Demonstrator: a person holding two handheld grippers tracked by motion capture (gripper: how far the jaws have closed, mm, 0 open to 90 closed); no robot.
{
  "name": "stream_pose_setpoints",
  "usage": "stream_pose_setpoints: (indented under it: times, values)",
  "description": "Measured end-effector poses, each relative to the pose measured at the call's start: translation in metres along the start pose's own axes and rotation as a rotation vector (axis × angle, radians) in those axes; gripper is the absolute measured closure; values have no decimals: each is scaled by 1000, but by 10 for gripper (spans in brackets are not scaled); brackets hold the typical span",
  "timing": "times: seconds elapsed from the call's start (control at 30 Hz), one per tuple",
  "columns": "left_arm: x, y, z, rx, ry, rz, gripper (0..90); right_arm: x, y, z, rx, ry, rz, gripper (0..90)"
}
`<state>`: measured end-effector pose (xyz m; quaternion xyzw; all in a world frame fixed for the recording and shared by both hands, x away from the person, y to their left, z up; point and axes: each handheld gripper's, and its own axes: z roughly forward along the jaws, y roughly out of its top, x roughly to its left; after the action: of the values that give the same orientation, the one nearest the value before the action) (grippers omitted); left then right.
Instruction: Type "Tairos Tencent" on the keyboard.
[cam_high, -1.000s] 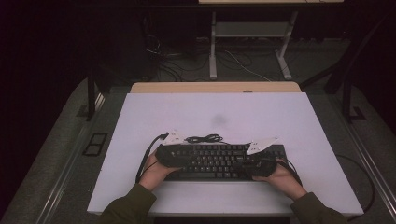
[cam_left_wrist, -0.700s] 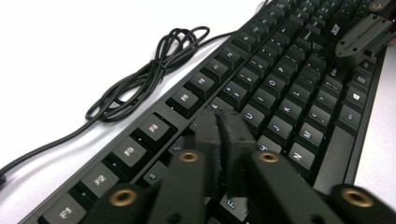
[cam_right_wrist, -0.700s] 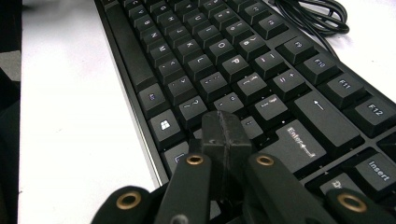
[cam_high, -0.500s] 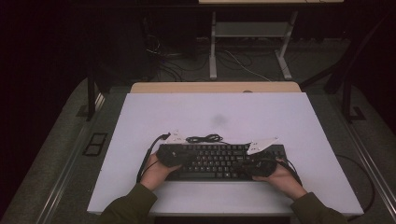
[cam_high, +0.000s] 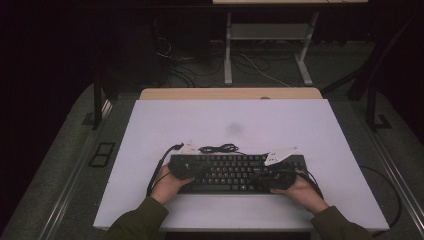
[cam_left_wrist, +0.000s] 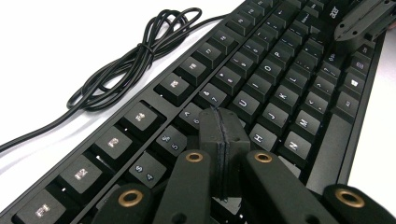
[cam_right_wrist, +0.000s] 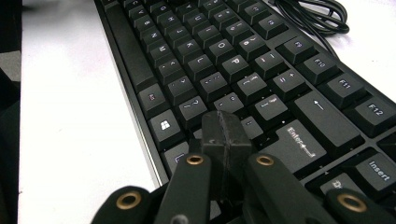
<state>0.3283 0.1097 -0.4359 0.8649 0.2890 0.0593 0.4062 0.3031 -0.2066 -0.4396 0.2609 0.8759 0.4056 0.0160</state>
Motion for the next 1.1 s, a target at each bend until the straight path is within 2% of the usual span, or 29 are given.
stream_pose_setpoints:
  times: [0.2, 0.27, 0.4, 0.57, 0.7, 0.83, 0.93, 1.1]
  values:
    - [0, 0, -1, -2, -4, -2, 894, 0, 0, 0, 0, 1, 0, 894]
    - [0, 1, -3, -20, -10, -15, 894, 0, 0, 0, 0, 1, 0, 894]
    - [1, 1, -6, -23, -9, -5, 894, 0, 0, 0, 0, 2, 0, 894]
    - [1, 1, -7, -37, -6, -21, 885, 0, 0, 0, 0, 2, 0, 895]
    - [2, 1, -8, -47, 4, -30, 778, 0, 0, -1, -5, 3, 2, 894]
    - [2, 1, -9, -54, 5, -34, 690, -1, 1, -5, -42, 10, 13, 876]
    - [1, 1, -9, -55, 3, -33, 613, -3, 2, -7, -63, 6, 25, 821]
    - [2, 1, -10, -54, 5, -41, 532, -5, 2, -9, -87, -1, 47, 696]
